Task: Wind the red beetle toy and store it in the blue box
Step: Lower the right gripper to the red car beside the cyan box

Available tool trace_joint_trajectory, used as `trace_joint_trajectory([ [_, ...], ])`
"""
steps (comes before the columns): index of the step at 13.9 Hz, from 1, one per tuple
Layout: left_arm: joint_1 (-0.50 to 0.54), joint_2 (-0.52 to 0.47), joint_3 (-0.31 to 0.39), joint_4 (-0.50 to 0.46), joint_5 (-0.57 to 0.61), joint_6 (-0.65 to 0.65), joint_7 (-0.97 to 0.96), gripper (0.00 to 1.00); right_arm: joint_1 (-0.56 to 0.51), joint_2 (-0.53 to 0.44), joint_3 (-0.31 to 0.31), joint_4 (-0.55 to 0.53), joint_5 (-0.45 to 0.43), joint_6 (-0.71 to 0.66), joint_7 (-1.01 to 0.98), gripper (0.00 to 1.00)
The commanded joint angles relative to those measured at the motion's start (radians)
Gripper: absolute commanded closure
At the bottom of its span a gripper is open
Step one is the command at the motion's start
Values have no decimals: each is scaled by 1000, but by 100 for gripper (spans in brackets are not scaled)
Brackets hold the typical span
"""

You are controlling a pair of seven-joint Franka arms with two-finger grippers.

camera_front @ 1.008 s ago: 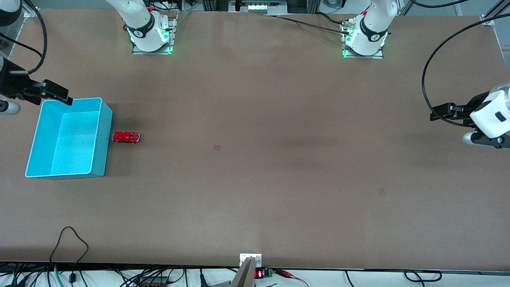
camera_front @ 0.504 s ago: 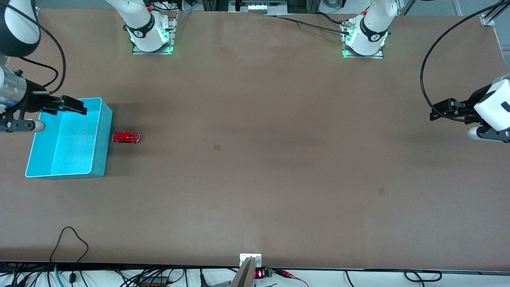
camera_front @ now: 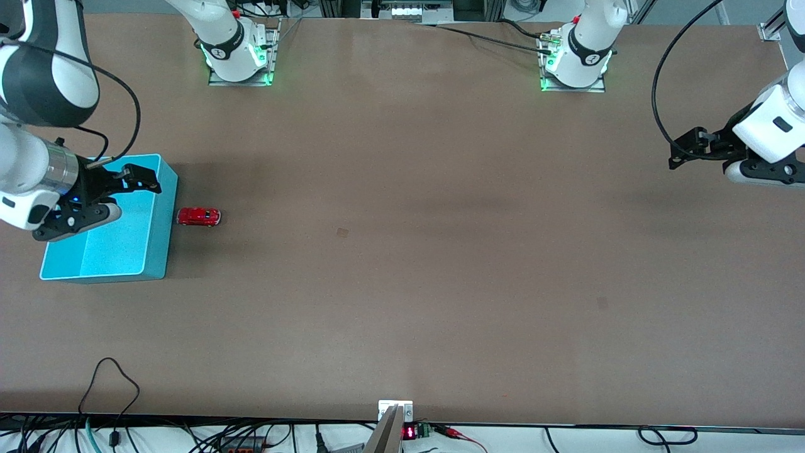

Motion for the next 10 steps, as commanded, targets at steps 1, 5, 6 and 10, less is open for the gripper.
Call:
trace_joint_trajectory([
  [1, -14, -10, 11, -11, -14, -15, -10, 0, -3, 68, -2, 49, 13, -7, -179, 0],
  [5, -14, -11, 6, -5, -9, -26, -8, 0, -39, 54, -1, -146, 4, 178, -529, 0],
  [6, -14, -8, 6, 10, -6, -33, -8, 0, -50, 49, 1, -208, 4, 236, -642, 0],
  [10, -18, 0, 3, 21, -5, -36, -8, 0, -53, 46, 2, -387, -4, 453, -991, 0],
])
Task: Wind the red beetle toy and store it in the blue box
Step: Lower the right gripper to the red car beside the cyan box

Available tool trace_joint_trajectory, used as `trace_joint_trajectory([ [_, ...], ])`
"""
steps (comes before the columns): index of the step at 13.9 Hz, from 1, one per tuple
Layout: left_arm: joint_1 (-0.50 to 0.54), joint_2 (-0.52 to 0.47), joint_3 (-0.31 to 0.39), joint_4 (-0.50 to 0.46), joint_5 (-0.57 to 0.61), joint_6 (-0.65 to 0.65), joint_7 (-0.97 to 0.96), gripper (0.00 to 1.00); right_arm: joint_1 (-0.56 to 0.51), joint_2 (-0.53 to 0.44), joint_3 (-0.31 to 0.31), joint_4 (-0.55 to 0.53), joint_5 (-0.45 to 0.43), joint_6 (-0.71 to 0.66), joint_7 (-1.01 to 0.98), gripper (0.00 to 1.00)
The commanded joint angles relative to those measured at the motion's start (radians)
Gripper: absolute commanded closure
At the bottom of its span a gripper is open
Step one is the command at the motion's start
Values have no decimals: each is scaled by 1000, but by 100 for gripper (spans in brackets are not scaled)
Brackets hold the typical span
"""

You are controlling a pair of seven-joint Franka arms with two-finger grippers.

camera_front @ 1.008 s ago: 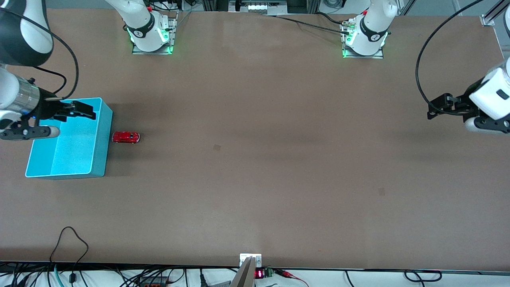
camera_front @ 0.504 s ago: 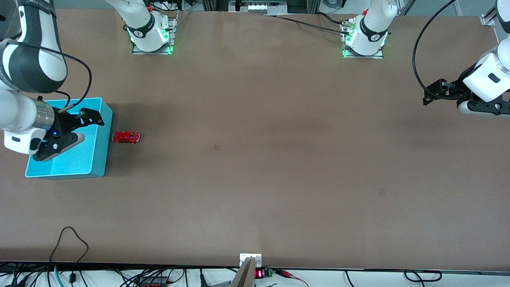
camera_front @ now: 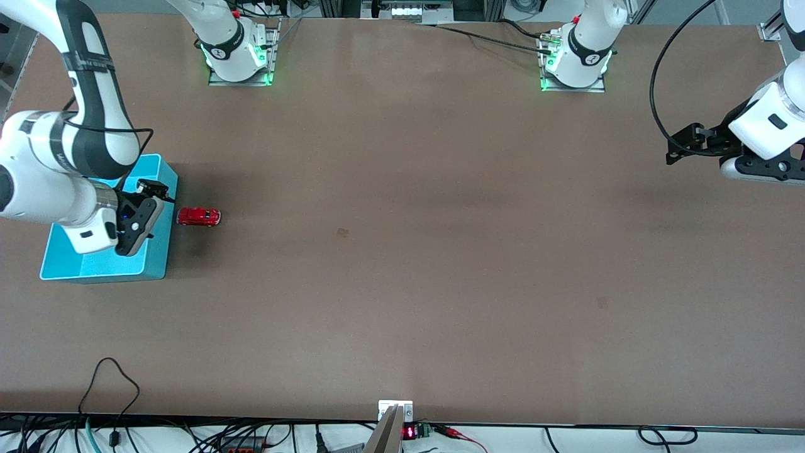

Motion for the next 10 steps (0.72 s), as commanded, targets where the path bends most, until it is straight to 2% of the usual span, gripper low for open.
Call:
trace_joint_trajectory([
  [1, -15, 1, -3, 21, -4, -23, -8, 0, 0, -31, 12, -137, -3, 152, -183, 0],
  [6, -19, 10, -5, 42, -4, -23, -7, 0, 0, -22, 35, -260, -5, 338, -302, 0],
  [10, -22, 15, -8, 50, -2, -23, -6, 0, 0, 19, 35, -293, -6, 450, -337, 0],
])
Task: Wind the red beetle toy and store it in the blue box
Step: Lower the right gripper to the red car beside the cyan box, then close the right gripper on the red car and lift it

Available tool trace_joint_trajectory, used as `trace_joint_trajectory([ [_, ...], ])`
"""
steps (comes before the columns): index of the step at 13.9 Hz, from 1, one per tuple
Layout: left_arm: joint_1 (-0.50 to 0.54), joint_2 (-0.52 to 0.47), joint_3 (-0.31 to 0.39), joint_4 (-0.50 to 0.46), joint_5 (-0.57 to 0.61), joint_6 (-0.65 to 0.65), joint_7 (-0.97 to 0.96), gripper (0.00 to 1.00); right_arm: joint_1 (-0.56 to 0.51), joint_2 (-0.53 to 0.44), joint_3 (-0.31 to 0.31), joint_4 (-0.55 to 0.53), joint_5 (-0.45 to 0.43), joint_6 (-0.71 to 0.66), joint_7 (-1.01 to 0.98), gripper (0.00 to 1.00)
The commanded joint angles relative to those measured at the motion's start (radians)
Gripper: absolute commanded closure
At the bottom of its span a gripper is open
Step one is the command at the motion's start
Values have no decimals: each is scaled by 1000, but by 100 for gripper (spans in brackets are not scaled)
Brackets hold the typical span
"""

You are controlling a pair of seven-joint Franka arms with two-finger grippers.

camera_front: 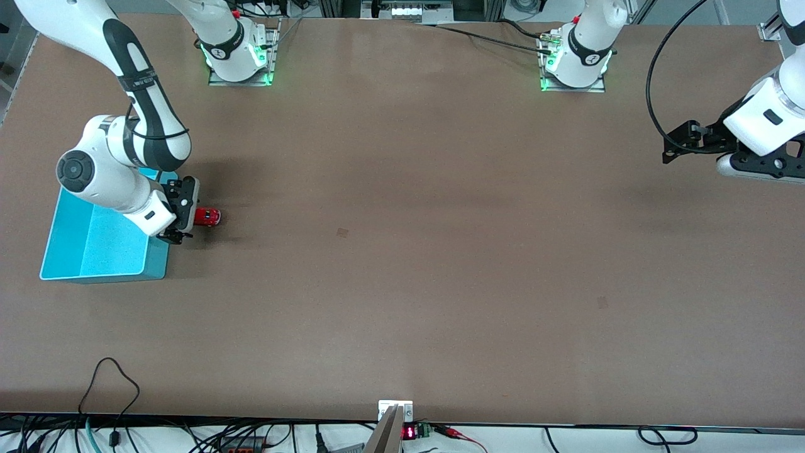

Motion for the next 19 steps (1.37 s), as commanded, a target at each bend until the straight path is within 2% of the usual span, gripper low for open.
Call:
trace_joint_trajectory([
  [1, -7, 14, -3, 33, -4, -21, -7, 0, -4, 18, 6, -23, -5, 75, -39, 0],
  [7, -7, 47, -4, 65, -1, -15, -3, 0, -4, 70, 6, -52, -5, 138, -39, 0],
  [10, -6, 38, -18, 65, -4, -55, -10, 0, -1, 69, 6, -52, -7, 136, -42, 37],
  [11, -6, 31, -18, 65, -9, -63, -10, 0, 4, 66, 6, -52, -7, 136, -41, 62],
  [12, -6, 30, -18, 67, -16, -66, -10, 0, 8, 64, 6, -50, -7, 136, -39, 69],
  [16, -4, 22, -20, 67, -18, -113, -10, 0, 8, 32, 7, -41, 13, 132, -13, 78],
  [19, -6, 31, -18, 87, -16, -113, -10, 0, 39, -42, 9, -6, 16, 132, 172, 79],
])
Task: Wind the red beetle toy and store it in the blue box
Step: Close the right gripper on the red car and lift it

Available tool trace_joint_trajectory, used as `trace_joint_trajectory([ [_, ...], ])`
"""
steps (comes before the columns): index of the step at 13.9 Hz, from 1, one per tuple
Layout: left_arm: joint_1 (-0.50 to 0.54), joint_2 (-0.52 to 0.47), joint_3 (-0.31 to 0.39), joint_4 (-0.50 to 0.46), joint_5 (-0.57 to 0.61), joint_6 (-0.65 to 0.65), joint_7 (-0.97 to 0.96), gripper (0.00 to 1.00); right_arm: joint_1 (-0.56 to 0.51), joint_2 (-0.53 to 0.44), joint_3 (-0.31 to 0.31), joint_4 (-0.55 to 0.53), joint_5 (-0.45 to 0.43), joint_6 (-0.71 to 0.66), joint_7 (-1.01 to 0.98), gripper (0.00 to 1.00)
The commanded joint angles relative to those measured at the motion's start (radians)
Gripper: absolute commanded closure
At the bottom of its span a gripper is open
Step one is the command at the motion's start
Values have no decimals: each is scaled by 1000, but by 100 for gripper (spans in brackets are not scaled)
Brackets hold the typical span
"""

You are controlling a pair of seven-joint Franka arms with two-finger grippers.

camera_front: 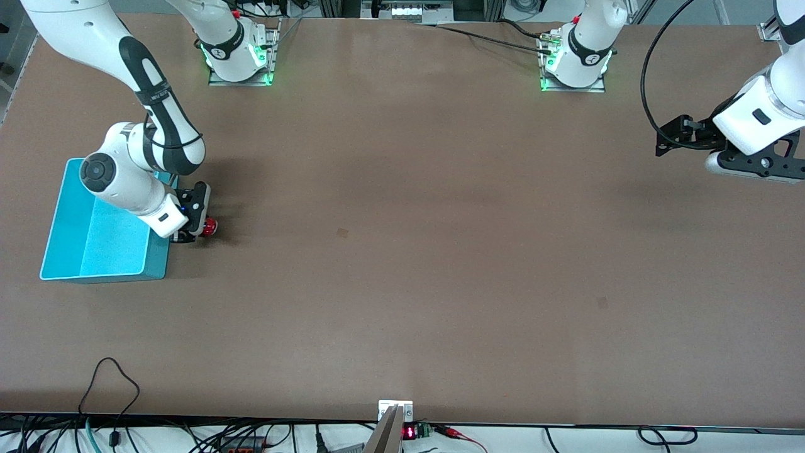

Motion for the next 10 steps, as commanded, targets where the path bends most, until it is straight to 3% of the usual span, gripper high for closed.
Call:
trace_joint_trajectory([
  [1, 1, 8, -3, 37, -15, -28, -10, 0, 43, -91, 3, 31, 14, -11, 197, 79],
  [5, -1, 10, -3, 38, -14, -28, -10, 0, 60, -163, 1, 96, 14, -11, 627, 82],
  [10, 1, 10, -3, 38, -15, -28, -10, 0, -94, -142, -6, 127, 14, -102, 1090, 86],
])
